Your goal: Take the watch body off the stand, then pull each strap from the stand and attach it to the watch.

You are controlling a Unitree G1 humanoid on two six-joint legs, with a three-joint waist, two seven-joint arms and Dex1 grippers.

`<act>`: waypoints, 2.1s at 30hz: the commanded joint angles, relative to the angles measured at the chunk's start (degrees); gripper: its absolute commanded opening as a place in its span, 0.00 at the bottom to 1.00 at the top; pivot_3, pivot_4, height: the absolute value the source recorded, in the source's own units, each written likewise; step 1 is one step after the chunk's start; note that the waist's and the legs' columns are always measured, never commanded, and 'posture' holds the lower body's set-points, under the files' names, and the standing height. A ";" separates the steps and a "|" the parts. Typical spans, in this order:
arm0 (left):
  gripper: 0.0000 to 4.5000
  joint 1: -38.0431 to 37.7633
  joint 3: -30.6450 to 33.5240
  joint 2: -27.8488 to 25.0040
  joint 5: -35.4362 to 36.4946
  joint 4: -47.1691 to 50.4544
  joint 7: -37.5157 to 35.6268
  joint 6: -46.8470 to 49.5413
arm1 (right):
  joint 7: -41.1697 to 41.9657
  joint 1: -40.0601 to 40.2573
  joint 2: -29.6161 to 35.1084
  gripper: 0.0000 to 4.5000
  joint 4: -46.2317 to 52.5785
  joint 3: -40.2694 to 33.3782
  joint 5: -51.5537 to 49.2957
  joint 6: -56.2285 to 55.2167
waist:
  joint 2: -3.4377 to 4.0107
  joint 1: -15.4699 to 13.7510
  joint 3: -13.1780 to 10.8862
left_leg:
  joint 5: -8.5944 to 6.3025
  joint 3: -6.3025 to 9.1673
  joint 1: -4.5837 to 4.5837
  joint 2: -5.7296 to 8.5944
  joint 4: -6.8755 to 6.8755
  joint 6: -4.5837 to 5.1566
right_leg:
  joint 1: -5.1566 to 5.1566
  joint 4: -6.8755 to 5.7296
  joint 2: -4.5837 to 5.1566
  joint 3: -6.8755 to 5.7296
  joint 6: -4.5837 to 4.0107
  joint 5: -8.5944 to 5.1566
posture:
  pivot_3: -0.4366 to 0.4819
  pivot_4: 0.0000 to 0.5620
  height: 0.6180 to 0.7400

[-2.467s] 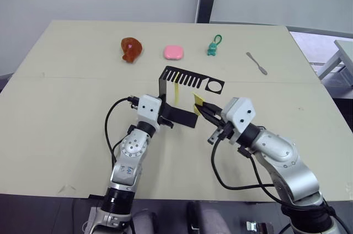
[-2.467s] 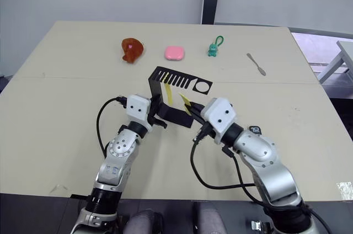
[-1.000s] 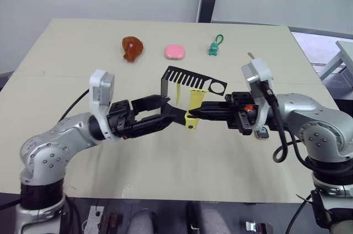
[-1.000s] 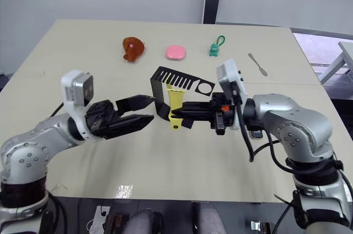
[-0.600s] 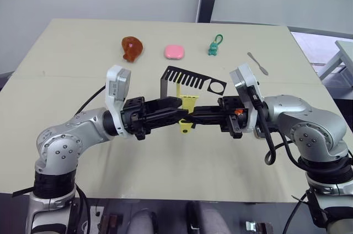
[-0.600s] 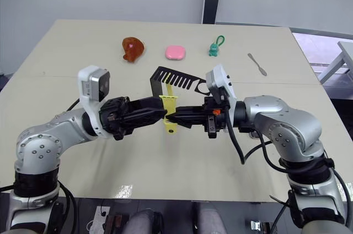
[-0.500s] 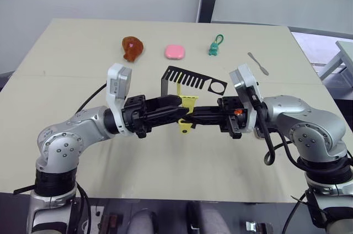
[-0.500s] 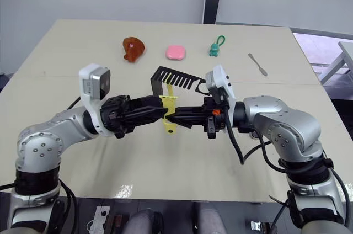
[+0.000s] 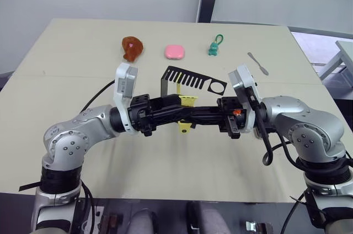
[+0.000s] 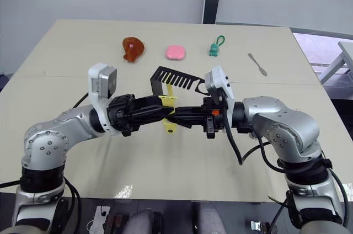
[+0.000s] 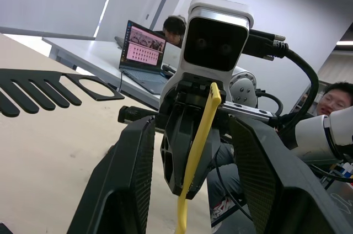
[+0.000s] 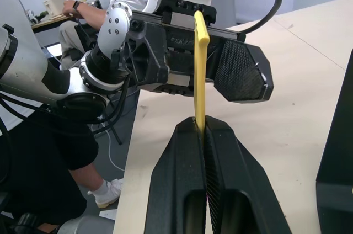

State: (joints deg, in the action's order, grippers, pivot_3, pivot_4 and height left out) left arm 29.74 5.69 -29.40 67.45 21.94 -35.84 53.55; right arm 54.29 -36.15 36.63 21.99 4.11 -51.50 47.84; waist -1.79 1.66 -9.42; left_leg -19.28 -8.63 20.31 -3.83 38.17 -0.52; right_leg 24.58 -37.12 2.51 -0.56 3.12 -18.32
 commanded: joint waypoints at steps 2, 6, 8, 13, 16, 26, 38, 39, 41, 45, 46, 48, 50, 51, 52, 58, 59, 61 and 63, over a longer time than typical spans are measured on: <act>0.22 0.85 0.53 0.12 -0.02 1.02 -0.34 -0.99 | -0.77 0.04 0.00 0.00 1.70 -1.53 -0.45 0.26 | 0.00 0.01 0.00 | 0.00 0.00 0.00 0.00 0.00 0.00 | 0.00 0.00 0.00 0.00 0.00 0.00 | 0.48 0.27 1.00; 0.22 0.57 0.42 -0.38 -0.28 0.98 -1.32 -0.83 | -0.72 0.22 0.18 0.00 1.51 -1.74 -0.29 0.41 | 0.00 0.00 0.00 | 0.00 0.00 0.00 0.00 0.00 0.00 | 0.00 0.00 0.00 0.00 0.00 0.00 | 0.48 0.27 1.00; 0.22 0.37 0.49 -0.45 -0.37 0.99 -1.49 -0.83 | -0.71 0.24 0.21 0.00 1.46 -1.87 -0.30 0.57 | 0.00 0.00 0.00 | 0.00 0.00 0.00 0.00 0.00 0.00 | 0.00 0.00 0.00 0.00 0.00 0.00 | 0.48 0.27 1.00; 0.22 -0.26 0.54 -0.71 -0.73 1.13 -2.03 -0.93 | -0.61 0.23 0.29 0.00 1.18 -2.02 -0.17 0.68 | 0.00 0.02 0.00 | 0.00 0.00 0.00 0.00 0.00 0.00 | 0.00 0.00 0.00 0.00 0.00 0.00 | 0.48 0.27 1.00; 0.22 -0.76 0.61 -0.90 -0.95 1.22 -2.24 -1.00 | -0.70 -0.04 0.28 0.00 0.81 -2.22 -0.30 0.89 | 0.00 0.01 0.00 | 0.00 0.00 0.00 0.00 -0.01 0.00 | 0.00 0.00 0.00 0.00 0.00 0.00 | 0.48 0.27 1.00; 0.22 -1.02 0.65 -0.32 -1.60 1.07 -2.36 -1.46 | -0.95 -0.31 0.26 0.00 0.77 -2.61 -0.74 1.52 | 0.00 0.00 0.00 | 0.00 0.00 0.00 0.00 -0.01 0.00 | 0.00 0.01 0.00 0.00 0.00 0.00 | 0.48 0.27 1.00; 0.02 -0.95 0.18 0.29 -1.62 0.37 -3.60 -1.86 | -2.36 -0.77 -0.38 0.00 1.20 -3.14 -1.26 2.26 | 0.00 0.01 0.00 | 0.00 0.01 0.01 0.00 -0.01 0.00 | 0.00 0.02 0.00 0.00 0.00 0.00 | 0.48 0.27 1.00; 0.02 -0.99 0.04 0.24 -1.60 0.30 -3.95 -1.76 | -2.51 -0.79 -0.39 0.00 1.24 -3.23 -1.30 2.29 | 0.00 0.01 0.00 | 0.00 0.00 0.01 0.00 -0.01 0.00 | 0.00 0.02 0.00 0.00 0.00 0.00 | 0.48 0.27 1.00; 0.02 -1.05 -0.11 0.21 -1.69 0.21 -4.48 -1.71 | -2.74 -0.81 -0.37 0.00 1.32 -3.37 -1.38 2.32 | 0.00 0.01 0.00 | 0.00 0.01 0.01 0.00 -0.01 0.00 | 0.00 0.02 0.00 0.00 0.00 0.00 | 0.48 0.27 1.00; 0.02 -1.38 -0.28 0.41 -2.30 -0.07 -5.34 -2.13 | -3.26 -0.56 -0.18 0.00 1.82 -3.71 -1.78 2.37 | 0.00 0.01 0.00 | 0.00 0.01 0.01 0.00 -0.01 0.00 | 0.00 0.02 0.00 0.00 0.00 0.00 | 0.48 0.27 1.00; 0.02 -1.45 -0.28 0.47 -2.42 -0.11 -5.47 -2.24 | -3.36 -0.47 -0.10 0.00 1.97 -3.75 -1.85 2.35 | 0.00 0.01 0.00 | 0.00 0.01 0.01 0.00 -0.01 0.00 | 0.00 0.02 0.00 0.00 0.00 0.00 | 0.48 0.27 1.00; 0.02 -1.50 -0.33 0.61 -2.67 -0.31 -5.79 -2.54 | -3.48 -0.28 0.12 0.00 2.35 -3.77 -1.73 2.12 | 0.00 0.01 0.00 | 0.00 0.01 0.01 0.00 -0.01 0.00 | 0.00 0.02 0.00 0.00 0.00 0.00 | 0.48 0.27 1.00; 0.02 -1.57 -0.35 0.73 -2.91 -0.52 -6.15 -2.85 | -3.61 -0.06 0.30 0.00 2.77 -3.90 -1.71 1.95 | 0.00 0.01 0.00 | 0.00 0.01 0.01 0.00 -0.01 0.00 | 0.00 0.02 0.00 0.00 0.00 0.00 | 0.48 0.27 1.00; 0.02 -1.59 -0.38 0.79 -3.06 -0.62 -6.29 -2.97 | -3.65 0.04 0.36 0.00 2.91 -3.98 -1.76 1.92 | 0.00 0.01 0.00 | 0.00 0.01 0.01 0.00 -0.02 0.00 | 0.00 0.02 0.00 0.00 0.00 0.00 | 0.48 0.27 1.00; 0.02 -1.62 -0.43 0.82 -3.24 -0.72 -6.48 -3.15 | -3.67 0.18 0.43 0.00 3.08 -4.08 -1.82 1.90 | 0.00 0.00 0.00 | 0.00 0.01 0.01 0.00 -0.02 0.00 | 0.00 0.02 0.00 0.00 0.00 0.00 | 0.48 0.27 1.00; 0.02 -1.55 -0.63 1.16 -4.20 -1.08 -7.23 -3.98 | -3.49 1.47 0.98 0.00 4.51 -4.92 -1.48 1.17 | 0.00 -0.02 0.00 | 0.00 0.02 0.02 0.00 -0.02 0.00 | 0.00 0.04 0.00 -0.01 0.00 0.00 | 0.48 0.27 1.00; 0.02 -1.53 -0.67 1.21 -4.28 -1.12 -7.30 -4.08 | -3.52 1.73 1.10 0.00 4.76 -5.18 -1.47 1.11 | 0.00 -0.01 0.00 | 0.00 0.02 0.02 0.00 -0.03 0.00 | 0.00 0.05 0.00 -0.01 0.00 0.00 | 0.48 0.27 1.00; 0.02 -1.36 -0.74 1.29 -4.41 -1.24 -7.46 -4.21 | -3.56 2.23 1.45 0.00 5.21 -5.89 -1.83 1.14 | 0.00 -0.01 0.00 | 0.00 0.02 0.02 0.00 -0.03 0.00 | 0.00 0.06 0.00 -0.01 0.00 0.00 | 0.48 0.27 1.00; 0.02 -1.20 -0.82 1.34 -4.53 -1.34 -7.64 -4.29 | -3.69 2.55 1.61 0.00 5.48 -6.23 -2.04 1.10 | 0.00 0.00 0.00 | 0.00 0.02 0.02 -0.01 -0.03 0.00 | 0.00 0.05 0.00 -0.01 0.00 0.00 | 0.48 0.27 1.00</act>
State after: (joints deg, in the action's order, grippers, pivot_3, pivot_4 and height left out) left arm 28.50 4.52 -27.82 63.05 19.96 -42.71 49.87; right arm 51.21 -33.32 37.53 25.64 1.51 -52.33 50.19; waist -1.79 1.66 -9.42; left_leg -19.28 -8.61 20.33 -3.83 38.14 -0.52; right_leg 24.59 -37.06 2.51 -0.57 3.12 -18.32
